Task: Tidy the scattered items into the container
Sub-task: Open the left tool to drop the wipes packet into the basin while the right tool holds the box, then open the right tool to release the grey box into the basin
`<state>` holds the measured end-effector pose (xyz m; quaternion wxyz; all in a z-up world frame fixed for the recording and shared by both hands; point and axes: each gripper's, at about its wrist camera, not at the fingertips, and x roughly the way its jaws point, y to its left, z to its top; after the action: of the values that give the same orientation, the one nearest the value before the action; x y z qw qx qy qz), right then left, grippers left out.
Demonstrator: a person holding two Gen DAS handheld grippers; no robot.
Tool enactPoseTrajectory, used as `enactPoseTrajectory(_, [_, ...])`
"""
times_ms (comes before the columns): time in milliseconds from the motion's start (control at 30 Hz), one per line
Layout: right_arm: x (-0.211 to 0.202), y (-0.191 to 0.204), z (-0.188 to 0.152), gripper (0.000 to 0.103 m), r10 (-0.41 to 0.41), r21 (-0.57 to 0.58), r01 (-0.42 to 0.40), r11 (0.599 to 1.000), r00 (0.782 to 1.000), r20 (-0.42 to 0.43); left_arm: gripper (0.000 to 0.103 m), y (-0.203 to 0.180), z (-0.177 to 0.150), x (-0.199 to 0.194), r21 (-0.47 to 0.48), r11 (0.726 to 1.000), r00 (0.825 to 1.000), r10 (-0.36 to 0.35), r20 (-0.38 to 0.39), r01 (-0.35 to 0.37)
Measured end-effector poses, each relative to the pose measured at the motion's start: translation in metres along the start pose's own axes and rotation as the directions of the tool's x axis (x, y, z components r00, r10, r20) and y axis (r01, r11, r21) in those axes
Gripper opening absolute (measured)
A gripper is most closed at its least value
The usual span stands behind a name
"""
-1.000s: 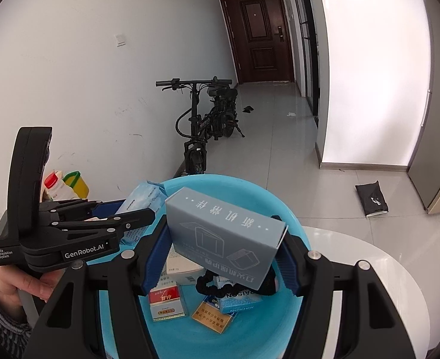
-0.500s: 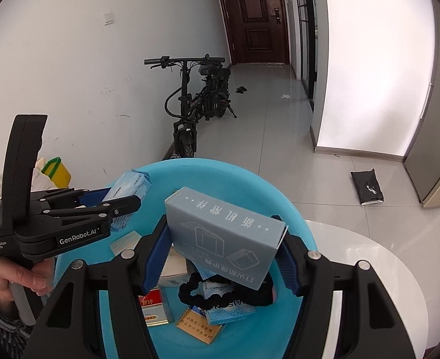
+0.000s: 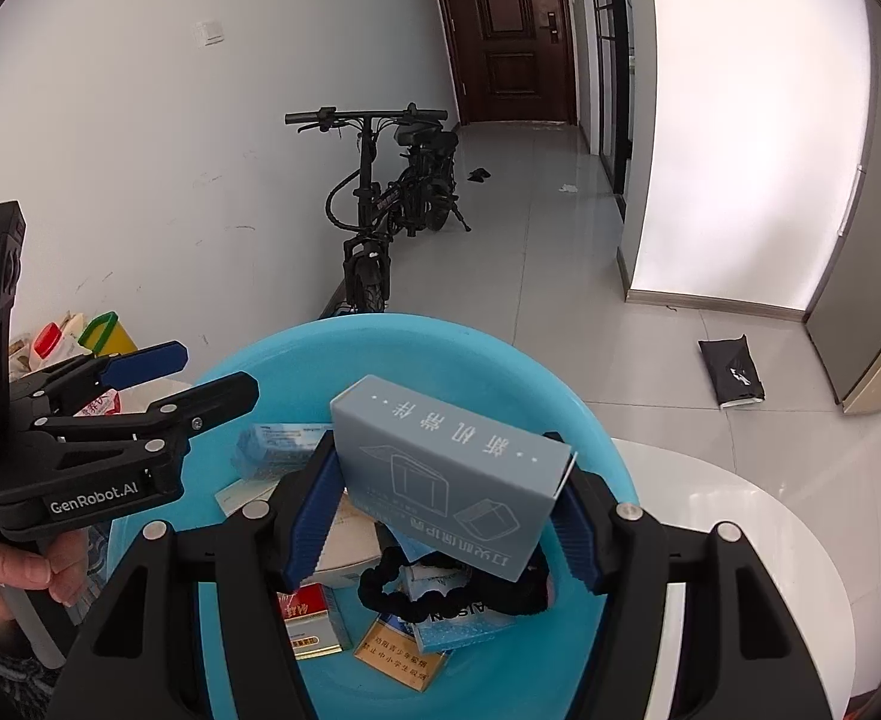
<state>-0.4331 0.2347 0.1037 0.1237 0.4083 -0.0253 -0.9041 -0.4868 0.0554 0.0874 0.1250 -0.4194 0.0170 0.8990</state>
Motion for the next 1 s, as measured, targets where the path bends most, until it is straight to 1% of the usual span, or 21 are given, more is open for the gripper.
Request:
enactPoseTrajectory(100, [0.002,0.004,0.001,0.063,-0.003,-0.006,0.003,1.0,1.0,-0.003,0.078,-0.001,0.0,-0.003,0.01,1.0,1.0,0.019,-0.014,-0.019])
enactPoseTrajectory(267, [0.008,0.009,0.003,0.063,-0.015,-0.017,0.015,1.0,1.0,-0.014,0.078,-0.006,-0.01,-0.006,0.052,0.998,0.998,0.047,-0.033,-0.046])
enactPoseTrajectory(433, [0.016,0.009,0.009,0.063,-0.023,-0.003,0.023,1.0,0.999,-0.026,0.078,-0.008,-0.022,-0.003,0.067,0.997,0.997,0.038,-0.069,-0.033])
enactPoseTrajectory(633, [0.034,0.011,0.018,0.063,-0.019,-0.001,0.019,1.0,0.997,-0.073,0.078,-0.019,-0.03,0.006,0.106,0.994,0.995,0.026,-0.1,-0.015])
enactPoseTrajectory(700, [0.038,0.007,0.021,0.063,-0.009,0.029,0.011,1.0,0.997,-0.081,0.078,-0.02,-0.031,0.009,0.104,0.995,0.994,0.02,-0.108,-0.008])
enactPoseTrajectory(767, [0.042,0.004,0.023,0.063,0.015,0.056,-0.01,0.998,0.996,-0.089,0.078,-0.02,-0.03,0.013,0.104,0.995,0.993,0.023,-0.119,-0.01])
enactPoseTrajectory(867, [0.049,0.006,0.024,0.063,-0.013,0.035,0.016,0.999,0.995,-0.098,0.078,-0.018,-0.026,0.019,0.096,0.995,0.992,0.037,-0.12,-0.026])
enactPoseTrajectory(900, [0.053,0.006,0.024,0.063,-0.006,0.036,0.01,0.999,0.994,-0.108,0.078,-0.018,-0.025,0.021,0.092,0.995,0.991,0.042,-0.125,-0.03])
enactPoseTrajectory(967, [0.064,0.006,0.024,0.076,0.037,0.052,-0.028,0.998,0.986,-0.164,0.078,-0.017,-0.024,0.026,0.082,0.996,0.99,0.043,-0.135,-0.032])
enactPoseTrajectory(1000, [0.068,0.006,0.022,0.089,0.042,0.066,-0.03,0.997,0.981,-0.188,0.078,-0.016,-0.024,0.027,0.076,0.997,0.99,0.043,-0.138,-0.033])
